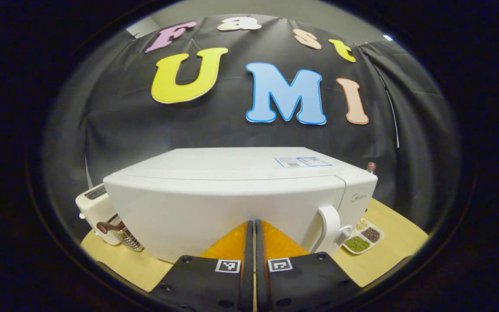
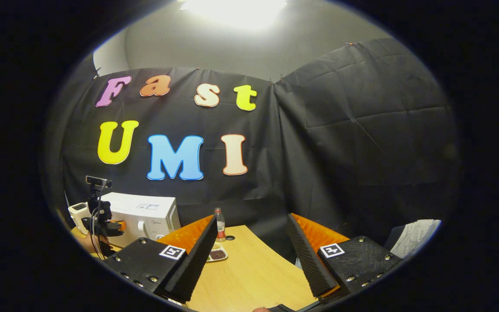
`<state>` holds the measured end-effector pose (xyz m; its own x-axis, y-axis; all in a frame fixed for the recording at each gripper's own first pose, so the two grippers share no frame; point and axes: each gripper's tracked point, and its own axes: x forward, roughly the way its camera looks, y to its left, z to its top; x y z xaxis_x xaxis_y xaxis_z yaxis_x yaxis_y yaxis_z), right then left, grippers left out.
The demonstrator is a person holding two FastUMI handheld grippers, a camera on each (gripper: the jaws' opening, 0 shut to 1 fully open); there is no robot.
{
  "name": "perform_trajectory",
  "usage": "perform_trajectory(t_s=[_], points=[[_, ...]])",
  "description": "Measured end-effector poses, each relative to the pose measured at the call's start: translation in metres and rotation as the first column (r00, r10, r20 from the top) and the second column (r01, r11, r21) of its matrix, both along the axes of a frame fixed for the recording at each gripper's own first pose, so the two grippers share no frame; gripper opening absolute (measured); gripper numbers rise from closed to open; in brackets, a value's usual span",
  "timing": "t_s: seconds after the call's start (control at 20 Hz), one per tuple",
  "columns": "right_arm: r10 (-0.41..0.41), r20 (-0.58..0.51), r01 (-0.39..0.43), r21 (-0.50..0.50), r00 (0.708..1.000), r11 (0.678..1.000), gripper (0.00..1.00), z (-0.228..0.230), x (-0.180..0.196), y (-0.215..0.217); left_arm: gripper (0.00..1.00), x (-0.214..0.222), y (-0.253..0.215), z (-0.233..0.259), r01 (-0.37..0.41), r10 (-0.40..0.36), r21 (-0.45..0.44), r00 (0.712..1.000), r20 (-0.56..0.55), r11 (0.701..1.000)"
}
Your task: Open the microwave oven with the left hand, put the food in, and close the microwave oven.
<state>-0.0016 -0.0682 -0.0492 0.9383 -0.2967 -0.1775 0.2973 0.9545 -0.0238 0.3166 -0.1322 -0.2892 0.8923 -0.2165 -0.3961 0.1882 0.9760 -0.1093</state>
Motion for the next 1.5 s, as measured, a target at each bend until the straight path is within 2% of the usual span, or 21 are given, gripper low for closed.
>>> perform_trajectory(t_s=[0.05,0.1,0.2,0.25,0.3,0.45,0.5,0.55,0.6,0.75,0.85,1.2,1.3,1.35,1.5], points=[[0.013,0.000,-0.013,0.008,1.000,1.000,0.97,-0.002,-0.001,0.004,0.14,-0.002,-0.002,0.004,0.011,-0.011,0.014,1.000,0.008,1.000],[0.023,0.002,-0.024,0.013,1.000,1.000,0.97,-0.003,-0.002,0.006,0.08,-0.004,-0.005,0.014,0.026,-0.026,0.013,0.999,0.026,1.000],[0.049,0.007,-0.049,0.028,0.999,0.998,0.97,-0.004,-0.003,0.010,0.11,-0.016,-0.010,0.043,0.039,-0.039,0.002,0.996,0.082,0.999],[0.065,0.008,-0.065,0.037,0.998,0.997,0.92,-0.005,-0.004,0.011,0.08,-0.026,-0.010,0.056,0.042,-0.040,-0.009,0.994,0.102,0.999],[0.083,0.011,-0.084,0.045,0.996,0.995,0.97,-0.006,-0.004,0.013,0.08,-0.037,-0.012,0.069,0.042,-0.039,-0.018,0.992,0.120,0.999],[0.143,0.015,-0.144,0.053,0.990,0.988,0.97,-0.009,-0.003,0.014,0.08,-0.073,-0.012,0.106,0.042,-0.035,-0.037,0.984,0.175,0.998],[0.165,0.021,-0.166,0.057,0.986,0.984,0.97,-0.007,-0.002,0.016,0.11,-0.086,-0.011,0.117,0.043,-0.036,-0.032,0.981,0.188,0.999],[0.184,0.030,-0.186,0.066,0.982,0.980,0.92,-0.005,-0.003,0.017,0.08,-0.096,-0.009,0.129,0.040,-0.035,-0.020,0.978,0.206,0.999],[0.204,0.039,-0.207,0.079,0.978,0.975,0.97,-0.005,-0.002,0.018,0.08,-0.107,-0.005,0.141,0.032,-0.029,-0.008,0.974,0.223,0.999],[0.263,0.060,-0.269,0.113,0.963,0.957,0.97,-0.005,-0.001,0.026,0.08,-0.140,0.007,0.179,0.007,-0.008,0.002,0.960,0.281,1.000],[0.279,0.066,-0.286,0.118,0.958,0.951,0.97,-0.002,0.000,0.029,0.12,-0.159,0.013,0.200,0.004,-0.001,-0.006,0.953,0.303,1.000],[0.331,0.117,-0.344,0.110,0.936,0.933,0.97,0.018,0.000,0.066,0.10,-0.215,0.051,0.256,0.003,-0.004,0.002,0.926,0.378,1.000],[0.340,0.121,-0.354,0.120,0.932,0.927,0.97,0.020,-0.003,0.080,0.21,-0.229,0.068,0.259,-0.004,0.003,0.001,0.924,0.383,1.000],[0.343,0.123,-0.357,0.120,0.931,0.927,0.97,0.021,-0.005,0.087,0.37,-0.235,0.074,0.261,0.000,0.003,-0.007,0.924,0.383,1.000],[0.348,0.127,-0.362,0.107,0.929,0.926,0.97,0.024,-0.012,0.105,0.48,-0.254,0.098,0.259,-0.017,0.029,-0.035,0.925,0.379,0.999]])
